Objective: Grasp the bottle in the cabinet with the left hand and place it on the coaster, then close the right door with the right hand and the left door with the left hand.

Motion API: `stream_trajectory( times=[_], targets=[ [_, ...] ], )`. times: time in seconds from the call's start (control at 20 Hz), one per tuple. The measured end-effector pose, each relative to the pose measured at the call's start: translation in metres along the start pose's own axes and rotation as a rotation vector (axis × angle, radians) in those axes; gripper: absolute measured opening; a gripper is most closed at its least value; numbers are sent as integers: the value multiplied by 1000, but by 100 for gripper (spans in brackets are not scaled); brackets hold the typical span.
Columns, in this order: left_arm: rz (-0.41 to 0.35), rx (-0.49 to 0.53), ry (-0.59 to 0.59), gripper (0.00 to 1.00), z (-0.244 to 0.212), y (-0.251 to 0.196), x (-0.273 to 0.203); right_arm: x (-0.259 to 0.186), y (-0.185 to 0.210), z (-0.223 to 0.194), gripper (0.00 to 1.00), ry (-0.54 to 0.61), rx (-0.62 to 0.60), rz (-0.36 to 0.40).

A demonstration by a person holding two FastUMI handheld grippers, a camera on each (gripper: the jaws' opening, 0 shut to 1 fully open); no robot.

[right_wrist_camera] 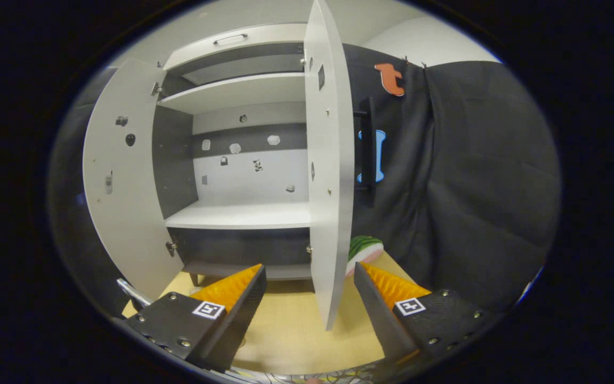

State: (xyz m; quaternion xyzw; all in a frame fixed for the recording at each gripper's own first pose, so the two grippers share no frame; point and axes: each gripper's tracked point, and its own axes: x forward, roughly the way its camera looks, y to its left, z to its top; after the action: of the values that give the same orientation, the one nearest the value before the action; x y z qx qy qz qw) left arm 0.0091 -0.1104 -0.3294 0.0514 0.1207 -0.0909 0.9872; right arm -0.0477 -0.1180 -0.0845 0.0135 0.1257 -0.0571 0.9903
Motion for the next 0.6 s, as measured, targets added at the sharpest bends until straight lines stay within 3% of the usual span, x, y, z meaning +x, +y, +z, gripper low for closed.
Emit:
stream_trajectory(
  times=[0.3, 0.6],
  targets=[
    [15, -39, 52, 83, -31, 3, 2, -1, 1, -12, 100, 37, -4, 20],
    [9, -2, -7, 82, -21, 4, 2, -6, 4, -14, 100, 48, -7, 37]
  ],
)
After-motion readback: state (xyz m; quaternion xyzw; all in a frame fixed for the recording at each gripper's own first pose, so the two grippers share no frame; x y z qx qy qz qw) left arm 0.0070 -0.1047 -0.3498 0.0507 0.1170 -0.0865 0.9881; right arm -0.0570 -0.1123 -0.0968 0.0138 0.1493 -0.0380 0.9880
